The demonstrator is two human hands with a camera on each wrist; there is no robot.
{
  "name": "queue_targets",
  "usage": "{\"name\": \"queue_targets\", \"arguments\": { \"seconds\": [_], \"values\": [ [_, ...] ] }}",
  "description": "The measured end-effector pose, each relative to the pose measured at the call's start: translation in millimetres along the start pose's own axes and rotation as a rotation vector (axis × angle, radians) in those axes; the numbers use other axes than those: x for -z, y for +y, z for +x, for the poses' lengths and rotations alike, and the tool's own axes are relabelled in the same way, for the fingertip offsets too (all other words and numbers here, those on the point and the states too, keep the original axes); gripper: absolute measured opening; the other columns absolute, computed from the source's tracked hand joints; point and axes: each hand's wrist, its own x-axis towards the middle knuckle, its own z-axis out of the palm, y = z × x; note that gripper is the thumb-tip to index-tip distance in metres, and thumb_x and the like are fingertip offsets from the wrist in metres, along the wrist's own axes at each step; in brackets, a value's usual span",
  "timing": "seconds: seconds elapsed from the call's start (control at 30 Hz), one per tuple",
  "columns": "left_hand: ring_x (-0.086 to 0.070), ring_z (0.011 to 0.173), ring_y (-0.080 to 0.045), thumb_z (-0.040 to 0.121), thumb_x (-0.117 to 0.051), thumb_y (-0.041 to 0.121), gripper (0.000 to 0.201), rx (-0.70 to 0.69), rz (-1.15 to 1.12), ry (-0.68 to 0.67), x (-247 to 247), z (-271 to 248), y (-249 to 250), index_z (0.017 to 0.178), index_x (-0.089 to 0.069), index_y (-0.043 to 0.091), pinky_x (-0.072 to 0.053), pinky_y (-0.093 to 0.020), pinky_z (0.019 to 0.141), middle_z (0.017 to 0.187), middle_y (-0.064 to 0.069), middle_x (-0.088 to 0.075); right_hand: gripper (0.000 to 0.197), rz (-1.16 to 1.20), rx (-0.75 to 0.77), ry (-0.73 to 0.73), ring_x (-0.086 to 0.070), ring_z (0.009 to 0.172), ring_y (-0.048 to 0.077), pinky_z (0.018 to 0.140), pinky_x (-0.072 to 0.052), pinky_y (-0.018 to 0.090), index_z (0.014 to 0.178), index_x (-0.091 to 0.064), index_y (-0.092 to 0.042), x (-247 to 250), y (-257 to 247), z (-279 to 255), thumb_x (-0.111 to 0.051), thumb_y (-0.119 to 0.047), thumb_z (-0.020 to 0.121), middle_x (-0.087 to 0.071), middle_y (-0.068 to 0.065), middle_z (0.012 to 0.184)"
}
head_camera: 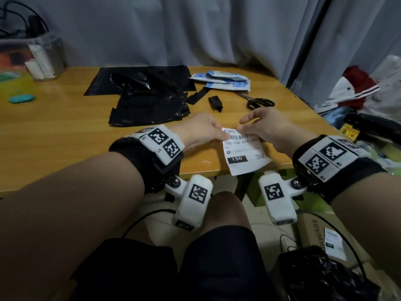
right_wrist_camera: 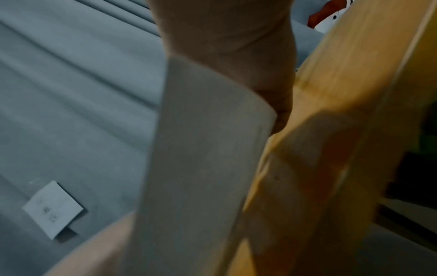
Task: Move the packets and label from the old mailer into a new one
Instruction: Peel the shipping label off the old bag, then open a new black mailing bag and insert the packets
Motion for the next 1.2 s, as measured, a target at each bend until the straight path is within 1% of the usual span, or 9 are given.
{"name": "queue_targets", "arguments": {
  "seconds": [0.1, 0.23, 0.4, 0.5, 0.7, 0.9, 1.03, 1.1, 1.2],
  "values": [
    [-0.055, 0.042, -0.001, 0.085, -0.066, 0.021, 0.023, -0.001, 0.074, -0.017, -10.6, 0.2, 1.6, 0.068, -0.062, 0.008, -0.045, -0.014, 0.047, 0.063, -0.003, -0.065, 0.025, -0.038, -0.021, -0.006, -0.06, 0.063, 0.011, 0.044, -0.046, 0.015, 0.101, -0.062, -0.011, -3.7, 8.7, -6.4, -0.074, -0.013, 0.079, -0.064, 0.002, 0.078],
    [-0.056, 0.071, -0.017, 0.086, -0.064, 0.031, 0.024, -0.013, 0.376, -0.028, -16.7, 1.1, 4.1, 0.079, -0.066, 0.008, -0.04, -0.025, 0.057, 0.074, -0.005, -0.064, 0.026, -0.133, -0.039, -0.015, -0.06, 0.073, 0.012, 0.057, -0.047, 0.022, 0.101, -0.062, -0.012, -5.9, 12.5, -8.1, -0.075, -0.016, 0.079, -0.066, 0.002, 0.089],
    [-0.052, 0.064, -0.022, 0.087, -0.062, 0.034, 0.028, 0.017, 0.537, -0.081, -21.0, 4.4, -0.1, 0.081, -0.059, 0.008, -0.037, -0.027, 0.05, 0.072, -0.007, -0.057, 0.033, -0.414, 0.006, 0.031, -0.053, 0.091, 0.014, 0.067, -0.042, 0.025, 0.099, -0.066, -0.013, -7.1, 18.3, -10.4, -0.078, -0.03, 0.075, -0.064, 0.002, 0.113],
    [-0.047, 0.061, -0.017, 0.085, -0.062, 0.046, 0.038, 0.033, 0.651, -0.052, -17.8, 5.5, -0.1, 0.085, -0.055, 0.009, -0.035, -0.027, 0.052, 0.072, -0.003, -0.052, 0.036, -0.483, -0.017, 0.033, -0.047, 0.092, 0.015, 0.073, -0.04, 0.028, 0.106, -0.064, -0.013, -1.6, 17.1, -12.9, -0.075, -0.032, 0.078, -0.059, 0.004, 0.116],
    [-0.059, 0.095, -0.026, 0.086, -0.062, 0.038, 0.041, 0.059, 0.663, 0.059, 9.2, 2.4, -9.3, 0.11, -0.055, 0.006, -0.048, -0.035, 0.078, 0.105, -0.009, -0.062, 0.035, -0.509, 0.007, 0.036, -0.053, 0.091, 0.018, 0.072, -0.044, 0.03, 0.114, -0.059, -0.012, 9.1, 4.5, -13.8, -0.069, -0.026, 0.084, -0.057, 0.005, 0.105],
    [-0.058, 0.094, -0.026, 0.091, -0.056, 0.03, 0.035, 0.036, 0.656, 0.143, 55.9, -12.1, 4.7, 0.108, -0.06, 0.0, -0.041, -0.03, 0.071, 0.103, -0.012, -0.062, 0.023, -0.381, 0.119, 0.067, -0.056, 0.067, 0.015, 0.057, -0.046, 0.025, 0.106, -0.062, -0.007, 5.7, -45.6, -13.0, -0.062, -0.023, 0.09, -0.061, 0.003, 0.076],
    [-0.051, 0.082, -0.02, 0.09, -0.057, 0.031, 0.03, 0.01, 0.618, 0.236, 89.6, -16.5, -1.0, 0.103, -0.059, 0.003, -0.037, -0.031, 0.059, 0.094, -0.008, -0.058, 0.025, -0.367, 0.193, 0.052, -0.057, 0.07, 0.019, 0.062, -0.048, 0.031, 0.103, -0.065, -0.002, -9.6, -80.0, -5.1, -0.057, -0.023, 0.092, -0.068, 0.011, 0.085],
    [-0.051, 0.084, -0.019, 0.089, -0.059, 0.033, 0.027, 0.018, 0.602, 0.283, 105.3, -15.7, -14.2, 0.102, -0.056, 0.01, -0.038, -0.03, 0.066, 0.096, -0.005, -0.058, 0.028, -0.308, 0.207, 0.032, -0.057, 0.076, 0.023, 0.073, -0.053, 0.038, 0.107, -0.063, 0.0, -22.8, -91.2, 5.2, -0.057, -0.022, 0.091, -0.066, 0.016, 0.091],
    [-0.055, 0.093, -0.024, 0.087, -0.061, 0.033, 0.031, 0.078, 0.573, 0.324, 125.8, -12.8, -40.7, 0.108, -0.054, 0.011, -0.045, -0.034, 0.08, 0.11, -0.01, -0.056, 0.031, -0.154, 0.193, -0.014, -0.053, 0.075, 0.019, 0.074, -0.052, 0.038, 0.116, -0.057, -0.004, -47.3, -100.3, 22.1, -0.059, -0.022, 0.09, -0.057, 0.007, 0.088]
  ]
}}
